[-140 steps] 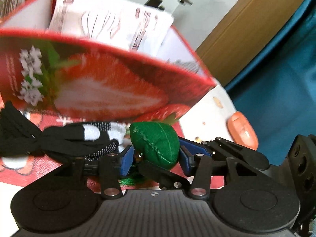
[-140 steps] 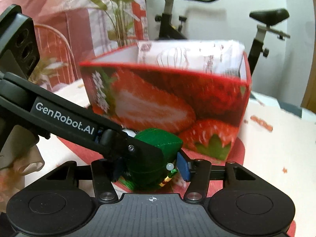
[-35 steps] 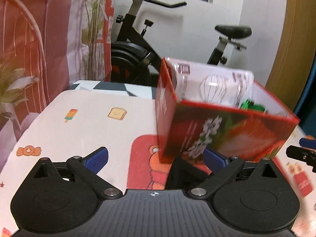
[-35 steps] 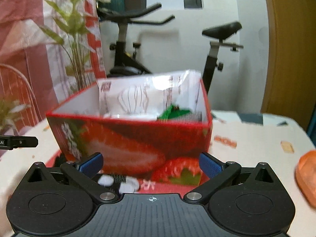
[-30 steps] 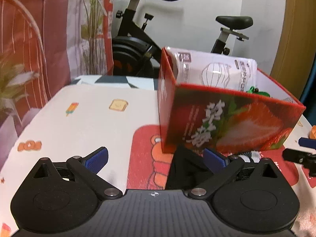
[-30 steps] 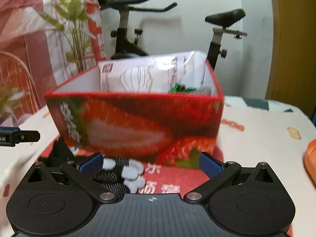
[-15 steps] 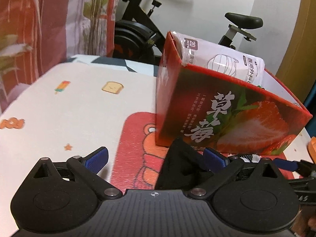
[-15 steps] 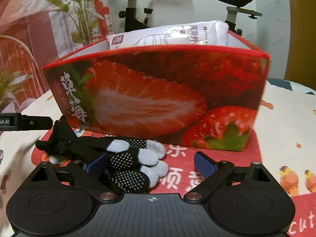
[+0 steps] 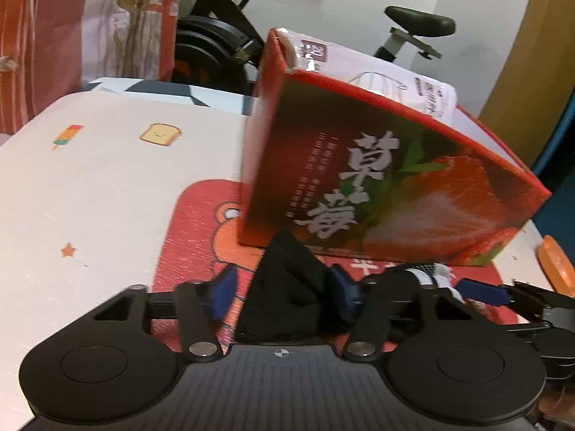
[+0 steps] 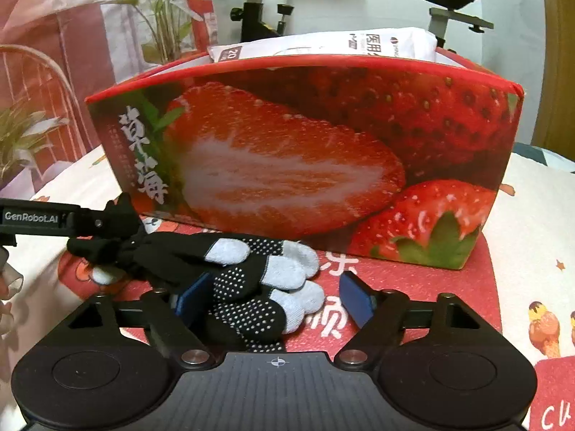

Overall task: Organize soft objects
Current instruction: 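Close the left gripper on the glove cuff while the right gripper pinches its fingers, then lift the glove with both grippers over the red box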

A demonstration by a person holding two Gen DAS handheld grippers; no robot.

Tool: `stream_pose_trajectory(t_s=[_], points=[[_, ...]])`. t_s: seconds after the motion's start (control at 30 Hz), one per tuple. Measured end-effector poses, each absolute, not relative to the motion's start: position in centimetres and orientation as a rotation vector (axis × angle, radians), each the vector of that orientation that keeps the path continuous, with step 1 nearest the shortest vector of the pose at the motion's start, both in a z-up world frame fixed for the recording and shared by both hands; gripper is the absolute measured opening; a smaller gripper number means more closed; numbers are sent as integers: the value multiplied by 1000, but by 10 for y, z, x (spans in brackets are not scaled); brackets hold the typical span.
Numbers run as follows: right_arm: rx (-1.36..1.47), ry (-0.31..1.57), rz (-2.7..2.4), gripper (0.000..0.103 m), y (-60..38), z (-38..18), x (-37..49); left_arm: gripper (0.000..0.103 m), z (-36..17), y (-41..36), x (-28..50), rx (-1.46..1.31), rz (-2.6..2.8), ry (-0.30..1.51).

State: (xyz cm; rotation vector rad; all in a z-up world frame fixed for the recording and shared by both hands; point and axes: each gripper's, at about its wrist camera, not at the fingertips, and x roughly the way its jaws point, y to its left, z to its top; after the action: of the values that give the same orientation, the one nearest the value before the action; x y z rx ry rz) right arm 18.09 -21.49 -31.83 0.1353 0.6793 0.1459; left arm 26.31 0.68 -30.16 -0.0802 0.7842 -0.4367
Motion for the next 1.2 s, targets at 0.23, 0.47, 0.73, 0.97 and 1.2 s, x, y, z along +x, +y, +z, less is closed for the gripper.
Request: stream_pose_trajectory(t_s=[0.23,0.47,0.73,0.97,1.2], points=[[157,685,196,45,-217,-315,173,36,-301,5,250,-83,-451,794],[210,705,240,24,-222,-314,168,32,-302,9,232,-120,-433,809],[252,709,243,15,-233,-316,150,32,-302,6,214,-126,-452,824],[294,707,231,14,-242,-317,138,25,-300,3,200,-119,-471,830],[330,698,224,12,-247,-313,128,20,-297,0,189,-123,-485,827]])
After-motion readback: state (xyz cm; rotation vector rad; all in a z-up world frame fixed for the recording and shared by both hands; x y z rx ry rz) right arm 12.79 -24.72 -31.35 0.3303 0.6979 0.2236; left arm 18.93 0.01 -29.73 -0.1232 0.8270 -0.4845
